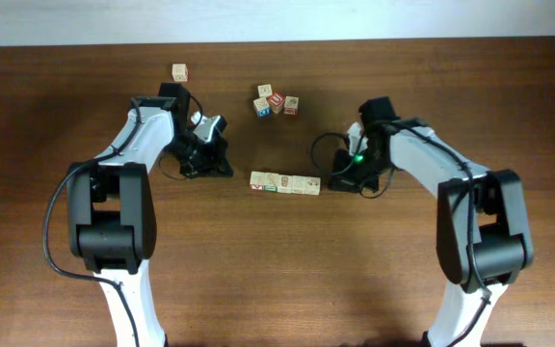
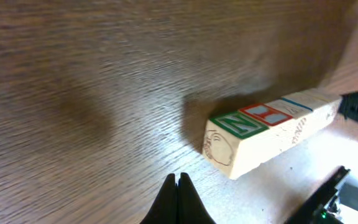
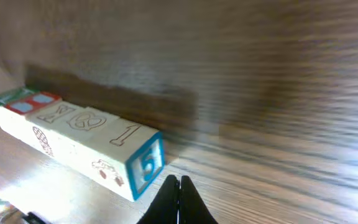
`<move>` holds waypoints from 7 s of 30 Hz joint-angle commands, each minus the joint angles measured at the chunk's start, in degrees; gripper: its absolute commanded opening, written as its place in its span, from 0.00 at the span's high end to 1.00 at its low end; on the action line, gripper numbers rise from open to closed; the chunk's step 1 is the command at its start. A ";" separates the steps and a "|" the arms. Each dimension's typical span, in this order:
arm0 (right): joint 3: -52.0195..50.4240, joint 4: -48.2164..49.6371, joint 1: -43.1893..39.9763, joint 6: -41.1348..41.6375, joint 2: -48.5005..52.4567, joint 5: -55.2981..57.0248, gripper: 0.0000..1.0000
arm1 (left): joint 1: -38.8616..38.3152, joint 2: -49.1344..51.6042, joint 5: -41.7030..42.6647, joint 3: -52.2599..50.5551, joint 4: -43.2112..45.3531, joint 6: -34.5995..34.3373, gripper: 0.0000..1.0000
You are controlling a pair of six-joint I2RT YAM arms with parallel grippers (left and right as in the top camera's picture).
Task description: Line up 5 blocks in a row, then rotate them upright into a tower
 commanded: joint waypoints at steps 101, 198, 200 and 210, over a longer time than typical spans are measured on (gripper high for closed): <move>-2.64 3.96 -2.40 -9.64 2.67 -13.03 0.96 | -3.43 4.48 9.92 -0.22 1.53 5.07 1.00; 19.67 -4.57 18.99 -5.03 1.92 -5.97 0.96 | -3.43 4.48 6.38 -0.22 0.90 3.13 1.00; 19.89 -4.59 19.37 -5.03 1.92 -5.92 0.96 | -3.43 4.48 6.38 -0.22 0.92 3.13 1.00; 20.00 -4.48 21.24 -4.57 1.92 -5.31 0.96 | -3.43 4.48 6.38 -0.22 0.87 3.13 1.00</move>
